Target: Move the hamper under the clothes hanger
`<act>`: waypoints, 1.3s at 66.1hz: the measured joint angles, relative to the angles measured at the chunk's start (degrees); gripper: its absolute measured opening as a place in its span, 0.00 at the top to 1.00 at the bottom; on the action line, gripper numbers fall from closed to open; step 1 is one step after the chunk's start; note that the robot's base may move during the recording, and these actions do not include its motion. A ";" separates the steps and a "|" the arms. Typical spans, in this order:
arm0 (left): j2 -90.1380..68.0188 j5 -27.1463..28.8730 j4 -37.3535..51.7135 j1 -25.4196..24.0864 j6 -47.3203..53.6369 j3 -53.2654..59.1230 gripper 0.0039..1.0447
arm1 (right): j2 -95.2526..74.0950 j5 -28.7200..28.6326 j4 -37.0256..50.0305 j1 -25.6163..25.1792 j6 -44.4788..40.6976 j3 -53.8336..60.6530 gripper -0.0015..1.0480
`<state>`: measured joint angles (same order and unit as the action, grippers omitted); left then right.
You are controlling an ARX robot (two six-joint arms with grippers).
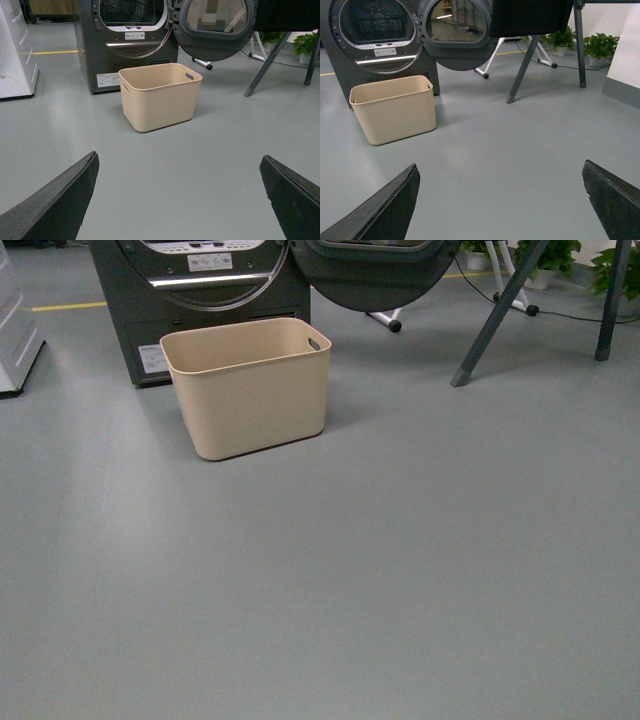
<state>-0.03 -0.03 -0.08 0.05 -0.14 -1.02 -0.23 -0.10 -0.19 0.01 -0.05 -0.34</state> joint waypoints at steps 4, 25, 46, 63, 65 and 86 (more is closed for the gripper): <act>0.00 0.00 0.00 0.00 0.00 0.00 0.06 | 0.00 0.00 0.00 0.00 0.00 0.00 0.08; 0.00 0.00 0.00 0.00 0.00 0.00 0.06 | 0.00 0.00 0.00 0.00 0.00 0.00 0.08; 0.00 0.00 0.00 0.00 0.00 0.00 0.06 | 0.00 0.02 0.02 0.00 0.00 0.00 0.08; -0.02 0.00 0.00 0.00 0.00 0.00 0.06 | 0.00 -0.02 0.02 0.00 0.00 0.00 0.08; -0.04 0.02 0.00 0.00 0.00 0.00 0.06 | 0.00 0.00 0.00 0.00 0.00 0.00 0.08; -0.04 0.02 0.02 0.00 0.00 0.00 0.06 | 0.00 0.00 0.00 0.00 0.00 0.00 0.08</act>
<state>-0.08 -0.01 -0.05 0.05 -0.14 -1.02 -0.23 -0.10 -0.19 0.01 -0.05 -0.34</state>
